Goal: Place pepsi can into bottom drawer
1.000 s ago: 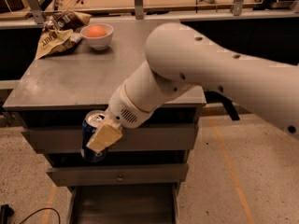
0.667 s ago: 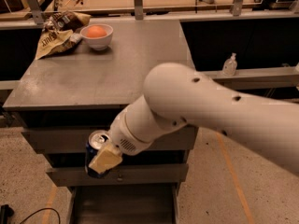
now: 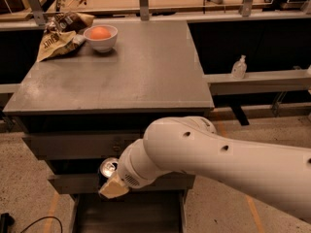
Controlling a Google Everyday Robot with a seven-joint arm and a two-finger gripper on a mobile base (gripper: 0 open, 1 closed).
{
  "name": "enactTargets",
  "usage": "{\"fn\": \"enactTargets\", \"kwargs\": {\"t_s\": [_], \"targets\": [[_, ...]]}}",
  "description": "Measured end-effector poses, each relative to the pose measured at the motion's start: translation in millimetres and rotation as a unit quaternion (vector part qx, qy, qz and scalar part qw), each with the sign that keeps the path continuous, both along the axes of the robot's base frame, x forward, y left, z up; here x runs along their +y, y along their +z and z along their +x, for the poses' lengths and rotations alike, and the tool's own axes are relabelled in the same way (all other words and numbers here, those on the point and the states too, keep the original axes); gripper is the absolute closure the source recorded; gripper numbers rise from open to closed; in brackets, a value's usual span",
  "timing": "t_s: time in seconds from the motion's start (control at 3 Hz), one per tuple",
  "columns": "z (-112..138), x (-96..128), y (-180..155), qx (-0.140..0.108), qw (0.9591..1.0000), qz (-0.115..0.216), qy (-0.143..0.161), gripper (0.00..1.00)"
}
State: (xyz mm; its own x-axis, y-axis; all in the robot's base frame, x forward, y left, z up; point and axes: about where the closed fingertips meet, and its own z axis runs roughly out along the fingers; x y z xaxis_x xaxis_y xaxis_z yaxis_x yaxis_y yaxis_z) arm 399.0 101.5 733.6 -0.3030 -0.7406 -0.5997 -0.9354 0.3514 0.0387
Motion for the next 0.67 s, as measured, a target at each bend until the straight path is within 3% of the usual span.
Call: {"fn": "enactTargets", "kwargs": {"t_s": [0.33,0.67], "targets": [[0.5,0.7,1.1,-0.001,1.0000,0.001,0.001,1.00],[3.1,-2.6,-22.3,0.000,0.9999,-0.006,-0.012,1.00]]}}
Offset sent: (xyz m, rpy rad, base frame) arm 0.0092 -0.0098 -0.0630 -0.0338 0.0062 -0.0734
